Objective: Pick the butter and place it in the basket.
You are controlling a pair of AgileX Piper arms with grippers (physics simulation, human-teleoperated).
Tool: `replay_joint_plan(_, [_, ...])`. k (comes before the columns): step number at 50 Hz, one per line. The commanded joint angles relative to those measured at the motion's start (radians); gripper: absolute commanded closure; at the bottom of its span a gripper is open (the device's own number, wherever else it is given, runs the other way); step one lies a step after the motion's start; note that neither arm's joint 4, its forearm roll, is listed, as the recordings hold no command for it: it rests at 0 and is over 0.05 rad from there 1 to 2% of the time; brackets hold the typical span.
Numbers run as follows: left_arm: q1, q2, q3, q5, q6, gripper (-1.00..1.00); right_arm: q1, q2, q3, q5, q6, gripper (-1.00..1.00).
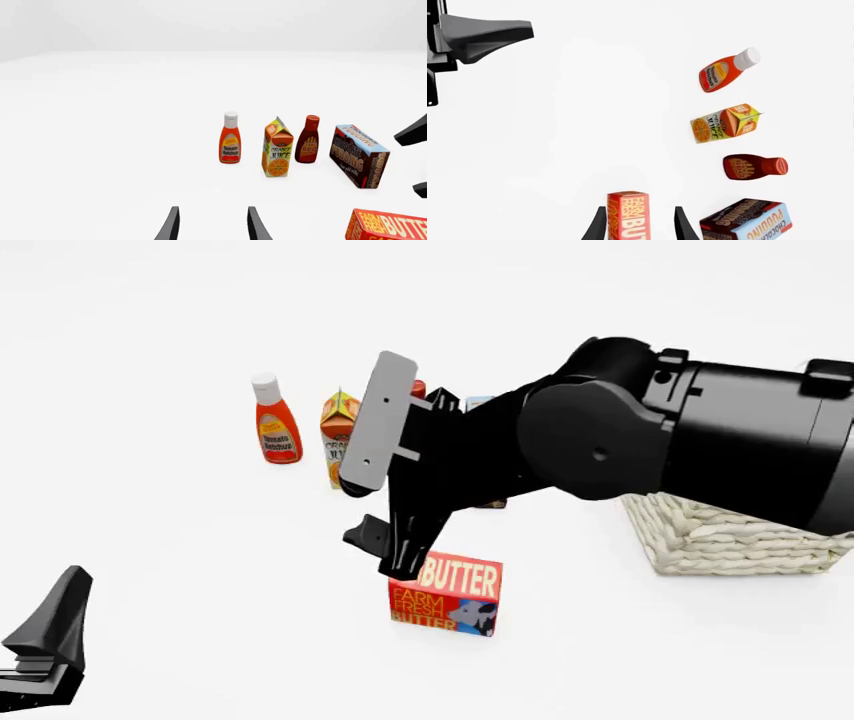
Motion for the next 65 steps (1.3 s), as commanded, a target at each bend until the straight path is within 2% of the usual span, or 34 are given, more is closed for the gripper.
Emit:
replay_joint_plan(1, [0.0,0.0,0.0,0.0,0.0,-1.0,-0.004,0.005,0.002,-0.009,-0.007,-1.0])
replay_joint_plan(15, [0.0,0.007,-0.004,-0.002,0.0,-1.0,-0.004,0.005,0.002,-0.009,-0.007,-1.0])
replay_joint_plan(16, [0.0,0.007,-0.004,-0.002,0.0,-1.0,-0.036,0.025,0.01,-0.01,-0.062,-1.0])
replay_joint_plan(27, [0.0,0.007,-0.004,-0.002,0.0,-1.0,-0.04,0.069,-0.032,0.032,-0.105,-1.0])
replay_joint_plan(50, [0.0,0.007,-0.004,-0.002,0.0,-1.0,-0.018,0.119,-0.088,0.095,-0.112,-1.0])
replay_joint_plan(65, [0.0,0.007,-0.004,-0.002,0.0,-1.0,-0.064,0.155,-0.115,0.127,-0.119,-1.0])
